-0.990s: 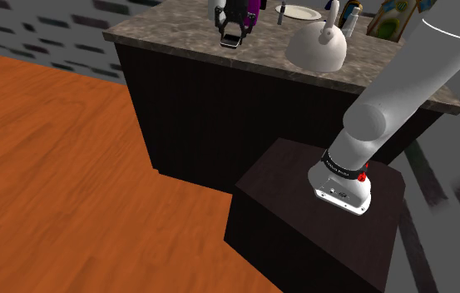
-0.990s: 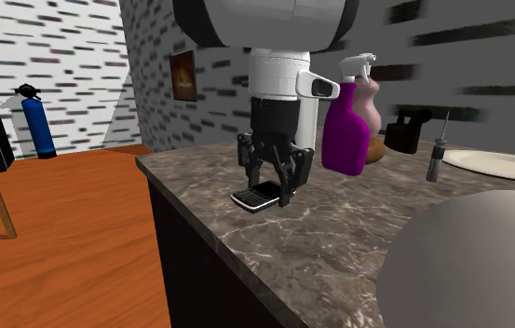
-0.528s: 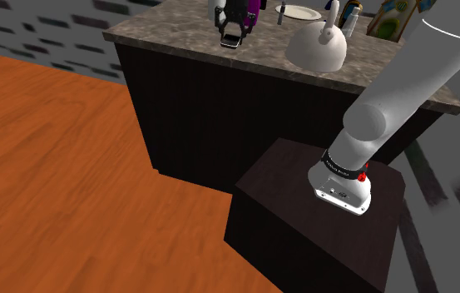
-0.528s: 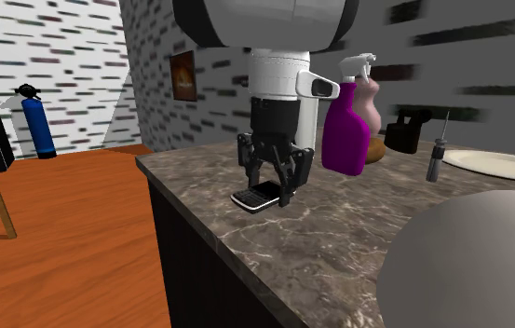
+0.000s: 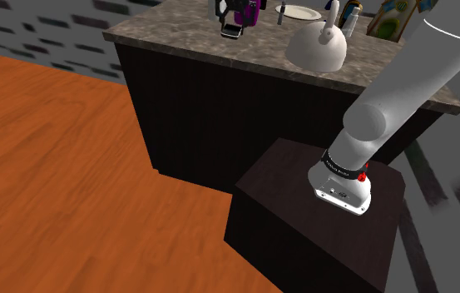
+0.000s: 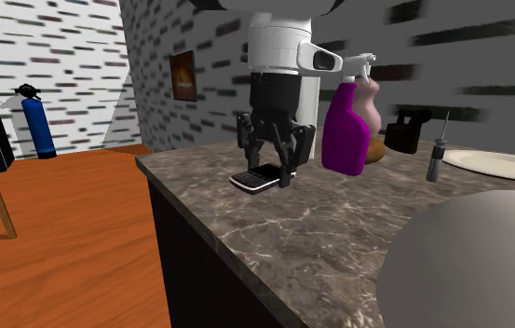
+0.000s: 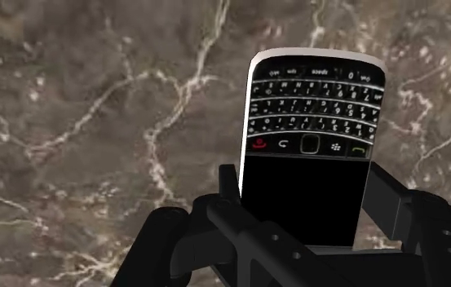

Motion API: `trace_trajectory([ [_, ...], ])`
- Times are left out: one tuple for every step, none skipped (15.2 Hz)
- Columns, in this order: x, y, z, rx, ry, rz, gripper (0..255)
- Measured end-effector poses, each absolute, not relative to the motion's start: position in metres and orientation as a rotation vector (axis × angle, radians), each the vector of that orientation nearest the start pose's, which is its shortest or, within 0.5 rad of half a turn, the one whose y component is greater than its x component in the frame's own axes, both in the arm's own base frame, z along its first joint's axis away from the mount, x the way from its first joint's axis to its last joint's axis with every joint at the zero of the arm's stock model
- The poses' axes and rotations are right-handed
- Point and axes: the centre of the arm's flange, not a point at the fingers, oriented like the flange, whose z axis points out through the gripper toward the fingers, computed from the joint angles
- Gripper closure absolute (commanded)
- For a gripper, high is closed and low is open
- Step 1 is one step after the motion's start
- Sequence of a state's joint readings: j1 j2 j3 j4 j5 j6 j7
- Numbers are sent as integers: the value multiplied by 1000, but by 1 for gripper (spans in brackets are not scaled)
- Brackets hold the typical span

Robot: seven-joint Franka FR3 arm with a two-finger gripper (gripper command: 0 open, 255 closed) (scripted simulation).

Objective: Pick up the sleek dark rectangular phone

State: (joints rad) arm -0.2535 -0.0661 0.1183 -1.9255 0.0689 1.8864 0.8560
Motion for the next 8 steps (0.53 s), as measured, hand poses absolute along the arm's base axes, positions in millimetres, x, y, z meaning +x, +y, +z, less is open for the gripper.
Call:
trace_trajectory([
  [540, -66, 525, -2692, 1492, -7, 255],
  [540, -67, 529, -2692, 1491, -7, 255],
  [541, -67, 536, -2692, 1491, -7, 255],
  [541, -68, 541, -2692, 1492, -7, 255],
  [541, -68, 546, -2692, 1492, -7, 255],
  [541, -68, 551, -2692, 1492, -7, 255],
  [541, -67, 556, -2692, 1492, -7, 255],
  [541, -67, 559, -2693, 1492, -7, 255],
])
